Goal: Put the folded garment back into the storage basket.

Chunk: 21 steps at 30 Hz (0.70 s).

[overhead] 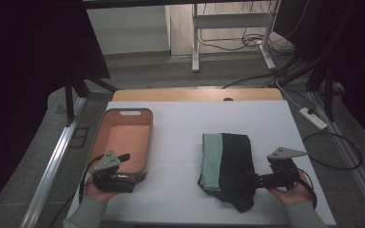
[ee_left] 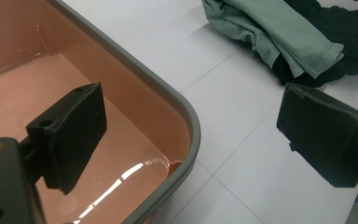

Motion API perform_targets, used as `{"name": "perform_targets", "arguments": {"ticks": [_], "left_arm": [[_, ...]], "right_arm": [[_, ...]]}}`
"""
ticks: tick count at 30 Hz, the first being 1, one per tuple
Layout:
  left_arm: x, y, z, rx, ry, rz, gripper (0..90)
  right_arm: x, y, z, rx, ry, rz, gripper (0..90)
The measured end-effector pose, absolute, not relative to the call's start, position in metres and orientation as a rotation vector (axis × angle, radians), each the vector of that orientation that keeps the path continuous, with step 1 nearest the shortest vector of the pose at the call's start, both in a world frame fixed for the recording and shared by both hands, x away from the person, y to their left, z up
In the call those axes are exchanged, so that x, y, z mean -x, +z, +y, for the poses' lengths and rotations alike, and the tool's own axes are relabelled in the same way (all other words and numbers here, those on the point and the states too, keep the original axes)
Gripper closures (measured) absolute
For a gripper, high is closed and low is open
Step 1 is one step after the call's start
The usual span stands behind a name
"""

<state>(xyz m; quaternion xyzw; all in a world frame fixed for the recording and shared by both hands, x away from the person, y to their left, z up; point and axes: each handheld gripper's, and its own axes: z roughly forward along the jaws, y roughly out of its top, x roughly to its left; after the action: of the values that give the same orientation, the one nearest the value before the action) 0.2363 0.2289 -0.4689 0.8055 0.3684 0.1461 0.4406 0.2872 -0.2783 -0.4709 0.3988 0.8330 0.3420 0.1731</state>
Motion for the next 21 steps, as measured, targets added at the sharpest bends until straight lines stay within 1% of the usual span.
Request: {"name": "perform_targets", "arguments": {"ticks": [8,21], "left_arm": [[-0.238,-0.47,0.223,-2.017,0.356,0.918,9.7],[-0.238,-0.456,0.216,-2.006,0.344,0.939,9.7]], "right_arm": [[-0.287,-0.472,-0.279,-1.124,0.974,2.359,9.2],[-0.285,-0.471,-0.277,-1.113,0.978,2.35,9.6]]}}
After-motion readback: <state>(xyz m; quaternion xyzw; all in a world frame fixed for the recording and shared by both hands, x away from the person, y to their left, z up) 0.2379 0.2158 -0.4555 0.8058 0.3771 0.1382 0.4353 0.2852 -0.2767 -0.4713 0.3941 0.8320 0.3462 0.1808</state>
